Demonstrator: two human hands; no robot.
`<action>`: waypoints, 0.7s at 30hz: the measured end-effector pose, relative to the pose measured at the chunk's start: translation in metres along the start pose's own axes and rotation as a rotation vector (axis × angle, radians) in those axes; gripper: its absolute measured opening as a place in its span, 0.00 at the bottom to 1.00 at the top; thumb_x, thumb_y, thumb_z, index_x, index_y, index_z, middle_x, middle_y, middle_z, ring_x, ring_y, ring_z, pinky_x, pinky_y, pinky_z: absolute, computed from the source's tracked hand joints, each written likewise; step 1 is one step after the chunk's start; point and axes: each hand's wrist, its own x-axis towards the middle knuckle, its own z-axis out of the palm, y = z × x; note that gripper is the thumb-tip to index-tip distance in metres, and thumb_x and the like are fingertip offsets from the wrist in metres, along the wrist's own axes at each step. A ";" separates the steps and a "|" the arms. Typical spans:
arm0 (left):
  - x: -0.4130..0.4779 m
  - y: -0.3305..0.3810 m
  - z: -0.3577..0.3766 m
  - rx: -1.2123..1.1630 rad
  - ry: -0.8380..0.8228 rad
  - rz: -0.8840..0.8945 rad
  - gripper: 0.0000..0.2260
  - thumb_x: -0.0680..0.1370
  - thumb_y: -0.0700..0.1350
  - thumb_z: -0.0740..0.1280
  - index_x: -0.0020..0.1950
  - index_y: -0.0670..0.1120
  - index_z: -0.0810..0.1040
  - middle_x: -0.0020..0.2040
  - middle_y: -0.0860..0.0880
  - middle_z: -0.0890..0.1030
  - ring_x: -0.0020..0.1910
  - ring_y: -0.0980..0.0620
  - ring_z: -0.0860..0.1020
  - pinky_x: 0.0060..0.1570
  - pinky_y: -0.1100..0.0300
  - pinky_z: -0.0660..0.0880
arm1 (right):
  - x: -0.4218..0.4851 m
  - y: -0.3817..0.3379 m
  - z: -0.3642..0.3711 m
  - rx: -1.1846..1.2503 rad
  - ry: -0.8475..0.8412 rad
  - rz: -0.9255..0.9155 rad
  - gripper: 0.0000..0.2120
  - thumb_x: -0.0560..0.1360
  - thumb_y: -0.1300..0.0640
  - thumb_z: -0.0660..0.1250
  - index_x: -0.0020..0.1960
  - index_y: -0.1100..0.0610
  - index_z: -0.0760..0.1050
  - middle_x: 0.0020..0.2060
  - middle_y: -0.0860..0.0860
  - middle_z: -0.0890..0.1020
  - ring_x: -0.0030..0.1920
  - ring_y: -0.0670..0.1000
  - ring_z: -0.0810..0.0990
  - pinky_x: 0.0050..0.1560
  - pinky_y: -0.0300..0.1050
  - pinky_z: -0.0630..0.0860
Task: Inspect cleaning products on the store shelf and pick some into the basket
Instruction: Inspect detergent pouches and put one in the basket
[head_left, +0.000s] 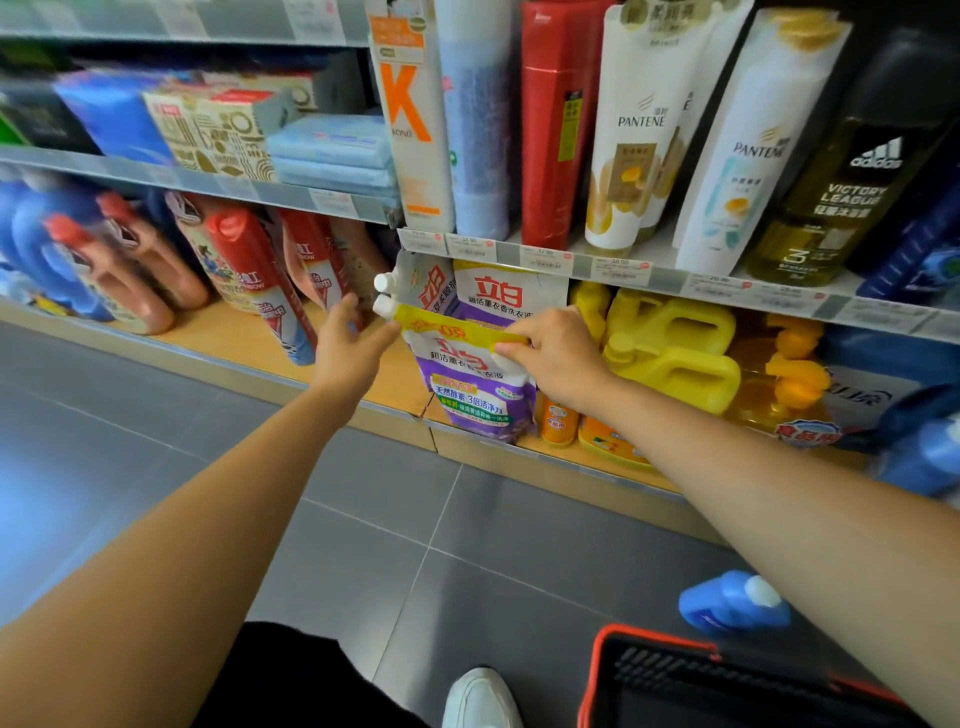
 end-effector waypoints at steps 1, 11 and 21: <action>-0.002 -0.004 -0.001 -0.096 -0.100 -0.079 0.28 0.80 0.49 0.71 0.78 0.47 0.66 0.74 0.47 0.72 0.72 0.48 0.71 0.69 0.52 0.68 | -0.002 -0.003 -0.001 0.019 0.001 -0.017 0.12 0.78 0.54 0.69 0.38 0.58 0.82 0.36 0.48 0.79 0.45 0.54 0.77 0.56 0.53 0.71; -0.036 0.026 -0.012 -0.283 -0.295 -0.032 0.08 0.82 0.45 0.68 0.58 0.43 0.77 0.51 0.47 0.83 0.56 0.49 0.81 0.62 0.50 0.76 | -0.054 -0.019 -0.045 0.338 0.103 0.034 0.17 0.78 0.61 0.70 0.35 0.71 0.75 0.31 0.57 0.79 0.34 0.49 0.71 0.35 0.49 0.68; -0.149 0.114 0.024 -0.243 -0.497 0.272 0.08 0.75 0.41 0.74 0.53 0.41 0.80 0.51 0.30 0.82 0.47 0.44 0.83 0.49 0.53 0.83 | -0.168 0.035 -0.126 0.166 0.074 0.184 0.06 0.75 0.58 0.74 0.48 0.62 0.83 0.41 0.49 0.81 0.44 0.46 0.77 0.45 0.45 0.73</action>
